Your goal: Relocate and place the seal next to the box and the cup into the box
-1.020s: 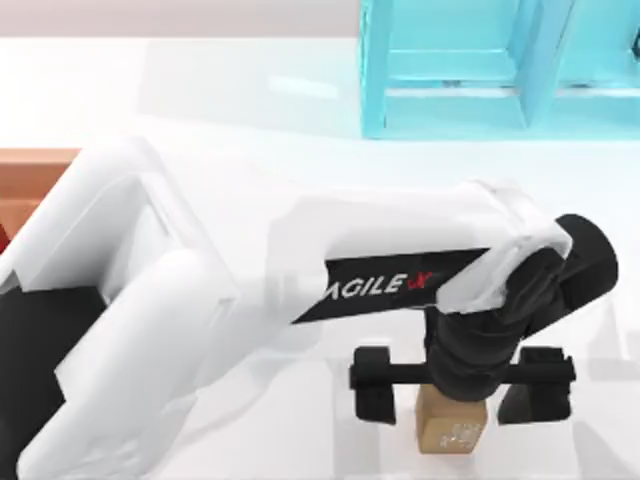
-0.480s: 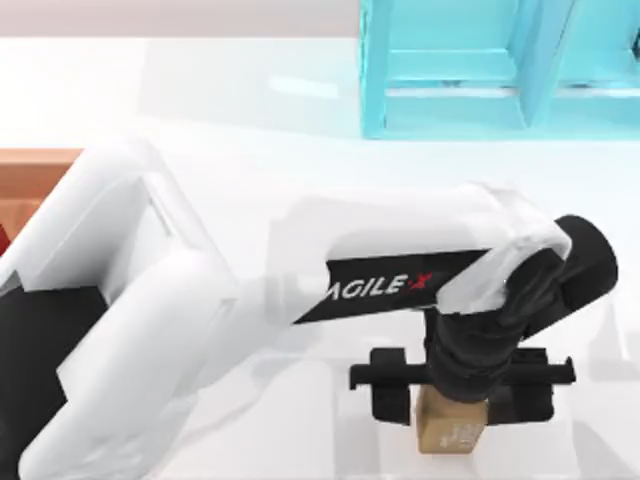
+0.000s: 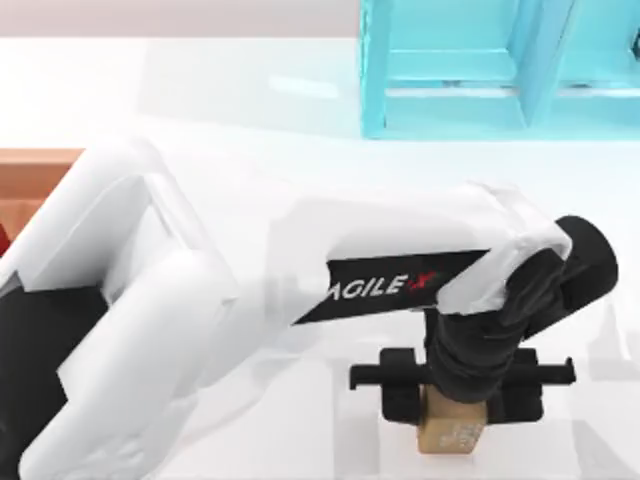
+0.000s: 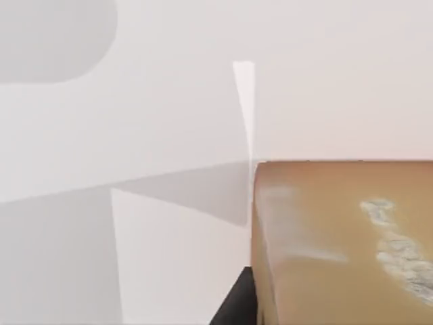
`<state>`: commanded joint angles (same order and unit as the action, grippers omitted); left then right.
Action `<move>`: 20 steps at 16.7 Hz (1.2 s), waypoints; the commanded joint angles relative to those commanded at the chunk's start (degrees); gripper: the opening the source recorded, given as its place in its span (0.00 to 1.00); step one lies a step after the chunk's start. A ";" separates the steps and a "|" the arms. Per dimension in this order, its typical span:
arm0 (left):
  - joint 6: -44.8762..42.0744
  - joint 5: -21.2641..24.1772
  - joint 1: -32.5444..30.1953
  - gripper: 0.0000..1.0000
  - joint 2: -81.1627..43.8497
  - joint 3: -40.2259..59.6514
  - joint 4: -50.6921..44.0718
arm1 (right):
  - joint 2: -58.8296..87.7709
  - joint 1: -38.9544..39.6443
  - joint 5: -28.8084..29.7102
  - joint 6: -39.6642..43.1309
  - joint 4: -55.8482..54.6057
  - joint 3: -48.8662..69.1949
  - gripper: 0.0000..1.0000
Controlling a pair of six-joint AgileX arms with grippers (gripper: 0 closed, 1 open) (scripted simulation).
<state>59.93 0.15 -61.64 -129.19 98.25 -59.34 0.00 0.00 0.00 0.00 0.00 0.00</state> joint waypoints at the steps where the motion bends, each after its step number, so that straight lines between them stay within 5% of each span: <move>1: 0.00 0.00 0.00 0.00 0.00 0.00 0.00 | 0.00 0.00 0.00 0.00 0.00 0.00 1.00; 10: -0.41 0.02 0.48 0.00 0.99 -0.45 -0.49 | 0.00 0.00 0.00 0.00 0.00 0.00 1.00; 20: -7.78 -0.18 8.09 0.00 22.54 -10.77 -11.54 | 0.00 0.00 0.00 0.00 0.00 0.00 1.00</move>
<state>52.15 -0.03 -53.55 -106.65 87.48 -70.88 0.00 0.00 0.00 0.00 0.00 0.00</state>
